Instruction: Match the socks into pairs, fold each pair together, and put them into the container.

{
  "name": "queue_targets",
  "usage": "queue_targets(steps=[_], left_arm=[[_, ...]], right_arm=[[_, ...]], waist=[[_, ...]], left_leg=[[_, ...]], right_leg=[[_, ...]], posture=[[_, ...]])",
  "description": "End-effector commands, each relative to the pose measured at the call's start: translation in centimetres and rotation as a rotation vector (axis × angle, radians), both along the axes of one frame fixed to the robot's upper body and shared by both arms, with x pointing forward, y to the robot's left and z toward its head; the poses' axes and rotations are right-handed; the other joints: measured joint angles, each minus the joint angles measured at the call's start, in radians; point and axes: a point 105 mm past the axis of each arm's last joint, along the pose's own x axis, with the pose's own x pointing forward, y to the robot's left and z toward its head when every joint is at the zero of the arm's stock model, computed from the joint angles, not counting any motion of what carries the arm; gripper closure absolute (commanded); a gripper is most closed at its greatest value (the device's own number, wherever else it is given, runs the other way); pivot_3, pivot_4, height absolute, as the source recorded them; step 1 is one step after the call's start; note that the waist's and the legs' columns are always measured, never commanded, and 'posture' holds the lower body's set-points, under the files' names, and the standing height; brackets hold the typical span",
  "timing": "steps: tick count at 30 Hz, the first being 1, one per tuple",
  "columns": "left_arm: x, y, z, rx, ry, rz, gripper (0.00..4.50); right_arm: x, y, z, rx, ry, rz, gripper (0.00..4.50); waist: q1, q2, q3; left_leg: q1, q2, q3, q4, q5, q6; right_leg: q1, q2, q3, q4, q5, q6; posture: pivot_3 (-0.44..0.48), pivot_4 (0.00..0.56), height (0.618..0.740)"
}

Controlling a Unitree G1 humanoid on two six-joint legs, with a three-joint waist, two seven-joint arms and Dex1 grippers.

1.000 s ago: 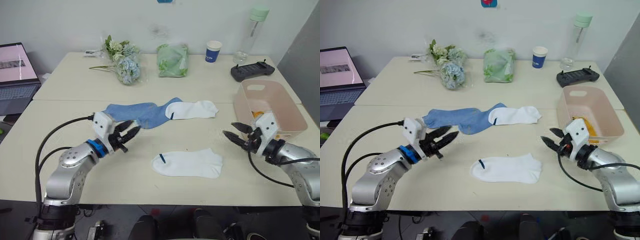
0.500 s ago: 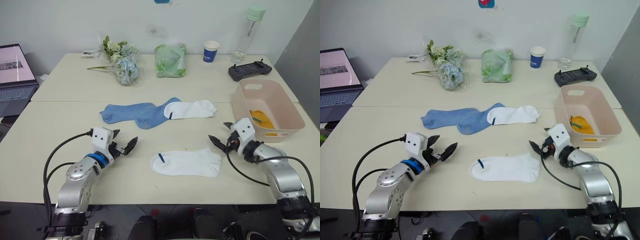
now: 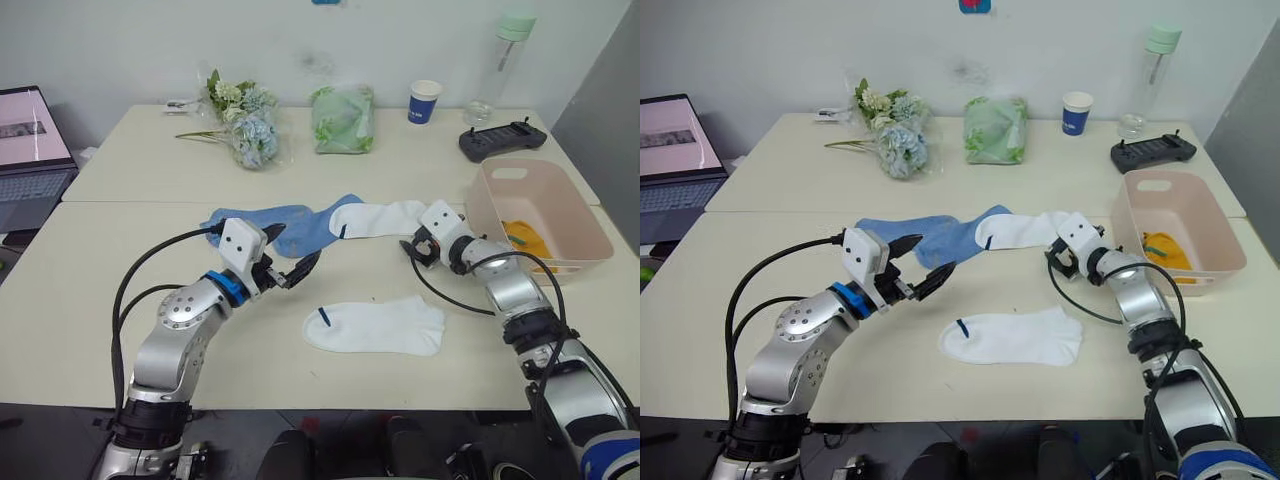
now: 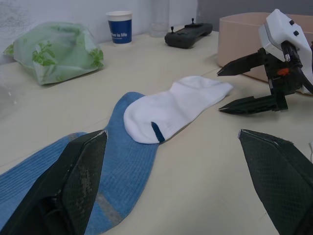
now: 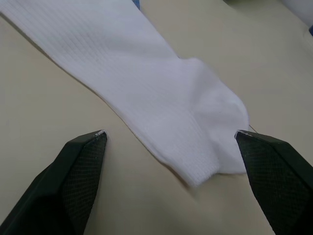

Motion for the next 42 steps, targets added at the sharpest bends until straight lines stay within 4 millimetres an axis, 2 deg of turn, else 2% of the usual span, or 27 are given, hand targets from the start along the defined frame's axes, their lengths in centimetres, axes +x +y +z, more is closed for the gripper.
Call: queue_targets(steps=[1, 7, 11, 17, 22, 26, 31, 34, 39, 42], left_arm=[[-0.5, -0.2, 1.0, -0.010, -0.039, 0.006, 0.00], [-0.6, 0.0, 0.6, -0.012, -0.030, 0.014, 0.00], [-0.1, -0.2, 1.0, -0.010, -0.038, 0.005, 0.00], [0.3, 0.2, 0.9, 0.013, -0.037, 0.003, 0.00], [0.4, 0.8, 0.1, 0.116, -0.029, -0.012, 0.00], [1.1, -0.1, -0.9, 0.183, -0.027, -0.062, 0.00], [3.1, -1.8, -2.8, 0.343, -0.067, -0.126, 0.00], [5.4, -2.6, -3.2, 0.369, -0.099, -0.112, 0.00], [7.0, -3.7, -5.0, 0.485, -0.112, -0.155, 0.00], [8.0, -4.1, -5.6, 0.543, -0.134, -0.152, 0.00]], right_arm=[[0.1, -1.2, 0.4, -0.037, 0.011, -0.032, 0.94], [-0.1, -2.4, -0.2, -0.032, 0.076, -0.086, 3.02], [-0.1, -2.2, -0.2, -0.016, 0.082, -0.077, 4.43], [-0.8, -1.1, 0.6, 0.005, 0.061, 0.004, 4.47], [-2.7, 0.2, 3.3, 0.005, 0.028, 0.105, 4.47], [-4.0, 0.9, 4.5, -0.003, 0.033, 0.147, 4.47], [-6.1, 0.7, 4.3, -0.047, 0.101, 0.183, 4.47], [-6.6, 1.1, 5.0, -0.008, 0.108, 0.182, 4.47], [-7.4, 1.8, 5.9, 0.128, 0.152, 0.170, 4.47], [-7.9, 1.7, 6.0, 0.144, 0.170, 0.166, 4.47]], waist=[[0.001, 0.000, 0.000], [0.002, 0.000, 0.000], [0.002, 0.000, 0.000], [0.000, 0.000, 0.000], [0.001, 0.000, 0.000], [0.001, 0.000, 0.000], [0.009, 0.000, 0.000], [0.007, 0.000, 0.000], [-0.001, 0.000, 0.000], [0.003, 0.000, 0.000]], left_leg=[[0.000, 0.000, 0.000, 0.000, 0.000, 0.000], [0.000, 0.000, -0.001, 0.000, 0.000, 0.000], [0.000, 0.000, -0.001, 0.000, 0.000, 0.000], [0.000, 0.000, 0.000, 0.000, 0.000, 0.000], [0.000, 0.000, -0.001, 0.000, 0.000, 0.000], [0.000, 0.000, -0.001, 0.000, 0.000, 0.000], [-0.001, 0.000, -0.003, 0.000, 0.000, 0.000], [-0.002, -0.001, -0.003, 0.001, 0.000, 0.000], [-0.002, 0.000, -0.003, 0.000, 0.000, 0.000], [-0.002, -0.001, -0.003, 0.001, 0.000, 0.000]], right_leg=[[0.000, 0.000, 0.000, 0.001, 0.000, 0.000], [0.000, 0.000, -0.001, 0.001, 0.000, 0.000], [0.000, 0.000, -0.001, 0.001, 0.000, 0.000], [0.000, 0.001, -0.001, 0.000, 0.000, 0.000], [-0.001, 0.000, -0.001, 0.000, 0.000, 0.000], [0.000, 0.001, -0.001, 0.001, 0.000, 0.000], [0.000, 0.001, -0.003, -0.001, 0.000, 0.000], [0.000, 0.000, -0.003, -0.001, 0.000, 0.000], [-0.001, 0.000, -0.003, 0.000, 0.000, 0.000], [-0.001, 0.000, -0.004, 0.000, 0.000, 0.000]], posture=[[0.000, 0.150, 0.740], [0.000, 0.150, 0.740], [0.000, 0.150, 0.740], [0.000, 0.150, 0.740], [0.000, 0.150, 0.740], [0.000, 0.150, 0.740], [0.000, 0.150, 0.740], [0.000, 0.150, 0.740], [0.000, 0.150, 0.740], [0.000, 0.150, 0.740]])
